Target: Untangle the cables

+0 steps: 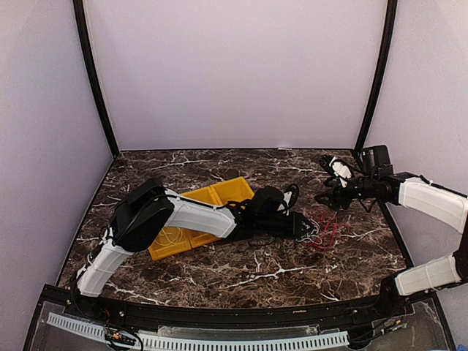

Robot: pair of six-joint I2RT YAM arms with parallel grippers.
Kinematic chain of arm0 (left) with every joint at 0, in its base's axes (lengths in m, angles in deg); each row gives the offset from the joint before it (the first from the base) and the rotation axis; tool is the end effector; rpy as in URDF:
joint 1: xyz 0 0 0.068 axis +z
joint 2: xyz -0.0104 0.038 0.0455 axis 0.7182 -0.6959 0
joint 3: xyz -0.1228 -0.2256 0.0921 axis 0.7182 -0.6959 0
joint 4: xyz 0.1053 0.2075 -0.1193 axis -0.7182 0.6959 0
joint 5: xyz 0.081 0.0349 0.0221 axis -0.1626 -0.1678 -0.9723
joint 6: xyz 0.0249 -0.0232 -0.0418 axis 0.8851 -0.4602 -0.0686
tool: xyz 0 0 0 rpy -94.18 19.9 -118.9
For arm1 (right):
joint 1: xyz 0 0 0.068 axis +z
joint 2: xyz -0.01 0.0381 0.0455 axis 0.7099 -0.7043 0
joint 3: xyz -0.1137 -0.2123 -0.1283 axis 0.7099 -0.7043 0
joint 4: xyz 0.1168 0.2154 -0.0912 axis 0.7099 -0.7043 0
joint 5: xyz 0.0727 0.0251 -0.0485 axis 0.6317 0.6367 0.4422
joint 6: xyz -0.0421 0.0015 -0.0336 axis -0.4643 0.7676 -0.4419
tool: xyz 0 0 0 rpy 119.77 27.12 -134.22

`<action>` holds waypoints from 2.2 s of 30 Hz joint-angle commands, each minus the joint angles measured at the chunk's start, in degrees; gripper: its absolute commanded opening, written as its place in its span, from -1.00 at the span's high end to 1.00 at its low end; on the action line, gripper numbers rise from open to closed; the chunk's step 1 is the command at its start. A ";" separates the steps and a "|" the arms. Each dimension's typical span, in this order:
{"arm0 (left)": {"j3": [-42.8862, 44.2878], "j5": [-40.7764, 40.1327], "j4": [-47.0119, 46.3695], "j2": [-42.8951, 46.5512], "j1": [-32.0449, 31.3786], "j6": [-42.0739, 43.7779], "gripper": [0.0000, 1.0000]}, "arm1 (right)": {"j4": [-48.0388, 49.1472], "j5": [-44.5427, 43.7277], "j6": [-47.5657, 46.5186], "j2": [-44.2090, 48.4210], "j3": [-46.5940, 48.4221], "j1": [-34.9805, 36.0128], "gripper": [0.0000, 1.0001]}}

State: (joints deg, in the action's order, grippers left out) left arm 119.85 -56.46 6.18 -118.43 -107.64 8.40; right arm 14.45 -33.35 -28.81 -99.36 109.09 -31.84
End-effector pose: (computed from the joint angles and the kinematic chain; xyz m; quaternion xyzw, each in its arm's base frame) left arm 0.2500 -0.4863 0.1396 0.1743 0.7874 -0.5425 0.2353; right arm 0.2488 0.0759 0.2446 -0.4167 0.7809 0.1509 0.4402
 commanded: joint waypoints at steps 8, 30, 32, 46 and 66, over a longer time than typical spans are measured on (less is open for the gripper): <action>3.17 -2.23 -1.05 0.04 0.48 0.57 0.55 | -0.13 2.04 -0.85 -0.04 -0.32 -0.03 -0.38; -8.96 -1.10 -2.62 16.02 0.65 -2.13 1.00 | -5.84 19.09 -9.95 1.01 -1.52 0.21 -0.48; -11.11 -0.38 -6.10 17.60 0.63 -4.83 1.00 | -5.44 19.59 -9.51 0.26 -1.59 1.02 -0.50; -19.76 -1.40 -18.20 22.20 0.65 -15.00 1.00 | -0.77 19.48 -4.19 -5.80 -0.40 10.78 -0.72; -27.14 -2.85 -26.61 31.98 0.60 -18.96 1.00 | 5.25 10.27 3.76 -11.68 0.08 10.97 0.77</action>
State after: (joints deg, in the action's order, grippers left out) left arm 92.53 -58.56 -18.25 -92.97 -107.16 -12.01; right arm 18.36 -21.19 -26.34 -109.52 108.00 -19.42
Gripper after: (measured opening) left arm 0.009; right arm 0.122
